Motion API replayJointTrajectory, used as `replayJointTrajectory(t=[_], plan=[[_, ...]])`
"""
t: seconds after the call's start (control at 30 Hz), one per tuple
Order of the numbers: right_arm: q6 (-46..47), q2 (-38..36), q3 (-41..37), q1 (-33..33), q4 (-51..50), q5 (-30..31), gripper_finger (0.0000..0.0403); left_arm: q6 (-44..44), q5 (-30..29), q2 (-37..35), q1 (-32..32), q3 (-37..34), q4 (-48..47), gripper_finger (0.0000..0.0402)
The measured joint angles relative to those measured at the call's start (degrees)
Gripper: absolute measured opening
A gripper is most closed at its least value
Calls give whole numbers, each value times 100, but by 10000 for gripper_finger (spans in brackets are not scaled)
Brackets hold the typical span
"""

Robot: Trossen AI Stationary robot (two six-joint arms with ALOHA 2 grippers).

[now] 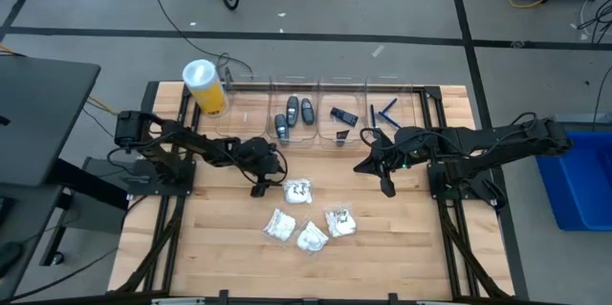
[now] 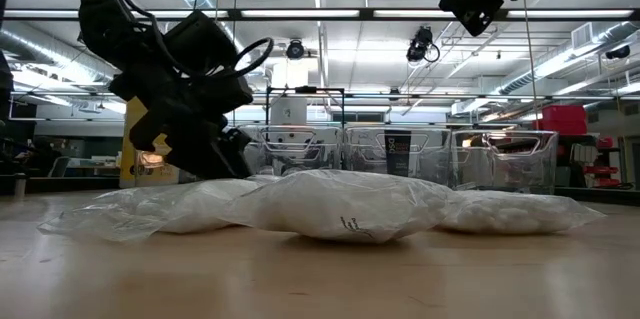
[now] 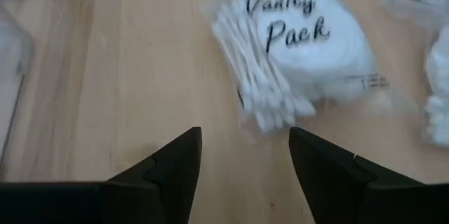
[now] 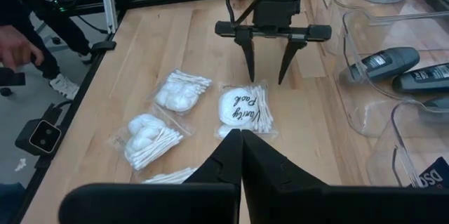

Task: Pick & Place Travel size toiletries
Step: Put the white cotton pack into the left transparent bin

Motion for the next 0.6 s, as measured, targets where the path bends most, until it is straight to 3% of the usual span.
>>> replayJointTrajectory(t=[0.6], plan=[[-40, -2, 0, 0, 0, 1, 7, -14, 78, 96, -17, 29, 196, 219]])
